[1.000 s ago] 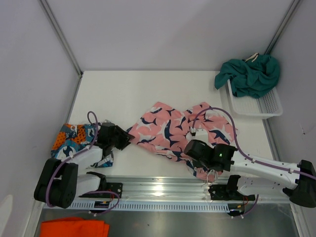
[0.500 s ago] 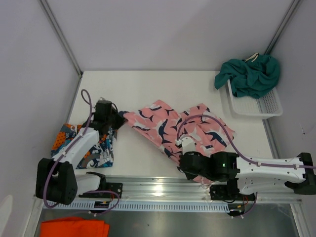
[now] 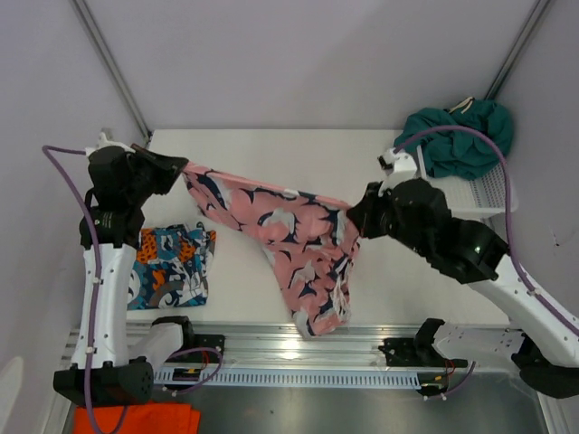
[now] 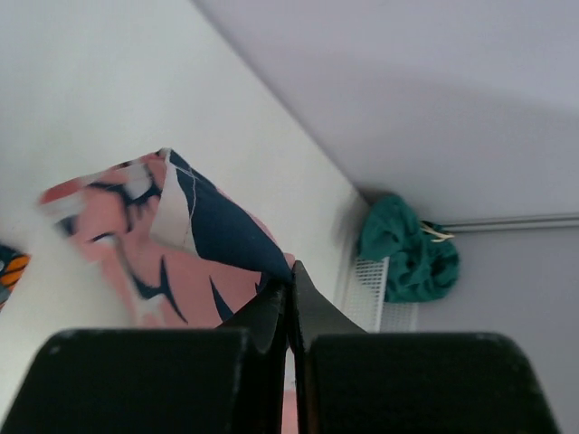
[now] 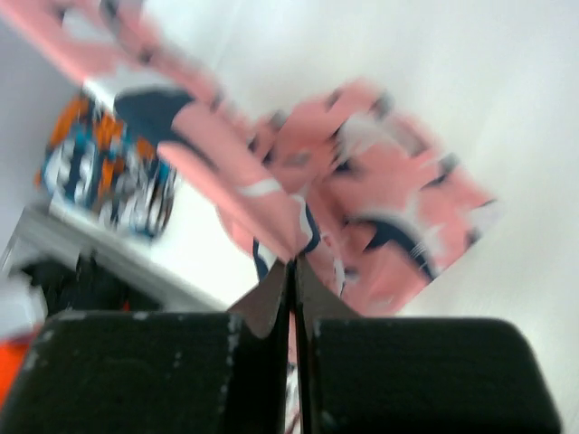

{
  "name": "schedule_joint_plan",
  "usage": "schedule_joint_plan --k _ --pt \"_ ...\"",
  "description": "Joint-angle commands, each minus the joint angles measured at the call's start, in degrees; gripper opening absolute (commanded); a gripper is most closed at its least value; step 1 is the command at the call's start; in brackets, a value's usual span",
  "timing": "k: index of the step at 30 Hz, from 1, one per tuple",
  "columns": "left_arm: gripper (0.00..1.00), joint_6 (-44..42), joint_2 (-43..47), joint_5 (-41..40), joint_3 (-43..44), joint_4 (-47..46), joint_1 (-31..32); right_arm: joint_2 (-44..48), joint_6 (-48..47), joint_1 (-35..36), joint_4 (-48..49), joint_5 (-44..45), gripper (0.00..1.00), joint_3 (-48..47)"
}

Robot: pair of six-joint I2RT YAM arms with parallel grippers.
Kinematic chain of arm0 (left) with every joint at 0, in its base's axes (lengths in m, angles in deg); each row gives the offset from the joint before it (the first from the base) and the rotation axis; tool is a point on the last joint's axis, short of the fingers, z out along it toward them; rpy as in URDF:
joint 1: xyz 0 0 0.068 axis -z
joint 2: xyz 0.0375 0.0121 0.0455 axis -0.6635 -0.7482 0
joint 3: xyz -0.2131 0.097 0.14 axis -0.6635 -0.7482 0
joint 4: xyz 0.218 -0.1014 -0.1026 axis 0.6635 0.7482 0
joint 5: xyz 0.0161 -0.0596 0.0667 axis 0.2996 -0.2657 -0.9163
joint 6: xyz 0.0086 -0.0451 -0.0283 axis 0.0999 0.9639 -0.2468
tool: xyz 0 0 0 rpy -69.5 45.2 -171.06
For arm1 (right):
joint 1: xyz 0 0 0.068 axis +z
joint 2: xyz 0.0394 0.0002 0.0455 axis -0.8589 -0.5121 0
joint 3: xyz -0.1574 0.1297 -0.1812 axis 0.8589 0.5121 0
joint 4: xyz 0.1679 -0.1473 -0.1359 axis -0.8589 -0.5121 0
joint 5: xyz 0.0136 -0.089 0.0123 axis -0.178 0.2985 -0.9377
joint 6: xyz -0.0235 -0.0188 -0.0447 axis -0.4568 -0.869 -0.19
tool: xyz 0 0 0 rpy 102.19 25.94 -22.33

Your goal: Fold and stack the shorts

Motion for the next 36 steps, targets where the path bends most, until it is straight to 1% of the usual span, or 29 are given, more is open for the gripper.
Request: schedule_joint_plan --k 1,2,4,5,7,8,9,11,13,14,15,16,17,18,19,20,21,22,23,25,28,30,33,34,36 --pt "0.00 3.89 0.41 1.79 2.84 -7.78 -1.86 -2.93 -10.65 -10.95 4.47 -7.05 0.00 -6.40" --pt "0.00 5.99 -0.64 1.89 3.63 -9.63 -1.86 -4.17 -11.54 -13.44 5.87 -9.93 0.00 -7.55" --pt "0.00 6.88 -2.57 1.97 7.04 -11.67 -1.86 -8.11 -12.69 -18.45 9.74 -13.28 0.00 -11.49" --pt "0.00 7.32 -4.58 2.50 9.41 -12.46 -1.77 -9.27 -12.52 -23.43 12.63 -16.69 0.00 -12.74" --pt "0.00 7.85 -5.92 2.77 13.29 -13.08 -1.77 -12.25 -11.38 -28.47 15.71 -22.58 0.00 -15.11" --pt "0.00 8.29 -6.18 3.12 14.35 -13.86 -1.86 -12.97 -9.02 -30.75 18.34 -28.18 0.00 -17.65" --pt "0.00 8.29 -5.66 3.21 16.71 -15.26 -1.86 -13.76 -7.78 -34.35 19.06 -31.20 0.00 -19.24" --pt "0.00 7.51 -4.00 2.51 17.87 -16.41 -1.86 -14.73 -6.89 -35.87 19.33 -37.78 0.00 -24.23" --pt "0.00 6.37 0.21 1.28 19.45 -15.90 -1.95 -14.03 -7.77 -35.70 18.55 -40.53 0.00 -26.63" --pt "0.00 4.97 1.88 0.49 20.15 -14.85 -1.95 -12.20 -7.68 -35.79 18.37 -43.41 0.00 -27.33" --pt "0.00 4.34 3.81 -0.91 20.25 -14.49 -1.95 -10.79 -7.33 -35.70 18.63 -45.27 0.00 -27.17" --pt "0.00 3.47 8.01 -1.62 20.25 -14.23 -1.86 -9.38 -6.90 -35.61 19.33 -50.07 0.00 -26.64" --pt "0.00 3.20 10.05 -2.76 20.34 -12.22 -2.03 -5.72 -6.28 -35.44 21.60 -52.21 0.00 -25.86" --pt "0.00 2.93 12.16 -4.25 20.34 -11.59 -1.95 -3.68 -4.19 -34.57 23.10 -54.06 0.00 -23.41" --pt "0.00 1.80 16.45 -4.61 19.99 -11.50 -1.95 -1.48 -3.30 -33.95 24.68 -56.43 0.00 -22.08" --pt "0.00 1.44 18.66 -5.31 19.98 -11.06 -1.95 0.80 -2.33 -33.33 27.48 -57.23 0.00 -20.85" --pt "0.00 1.18 20.69 -6.10 19.98 -10.62 -1.86 5.09 -0.75 -32.89 28.64 -57.85 0.00 -19.01" --pt "0.00 0.30 22.62 -7.41 19.90 -10.71 -1.95 7.05 0.22 -32.63 29.52 -58.64 0.00 -18.56" --pt "0.00 -0.05 25.60 -7.86 20.16 -10.88 -1.86 8.63 0.84 -32.80 30.40 -59.17 0.00 -18.47" --pt "0.00 -0.93 27.56 -8.83 22.60 -10.01 -1.95 11.63 3.03 -33.24 30.24 -59.96 0.00 -19.95" --pt "0.00 -1.03 26.60 -8.31 28.14 -7.99 -1.95 11.81 4.88 -34.46 28.31 -61.28 0.00 -23.54" --pt "0.00 -0.50 24.41 -7.52 30.08 -8.16 -1.95 10.94 5.06 -34.99 27.60 -61.46 0.00 -24.35" --pt "0.00 0.73 20.73 -6.20 31.32 -8.86 -1.95 7.87 3.48 -35.00 25.05 -58.75 0.00 -23.83" --pt "0.00 0.82 19.75 -5.85 31.24 -9.30 -1.95 7.16 2.87 -35.00 24.70 -58.65 0.00 -22.35" --pt "0.00 1.35 17.03 -4.88 29.05 -10.09 -1.95 5.75 3.04 -35.00 25.05 -57.86 0.00 -20.06"
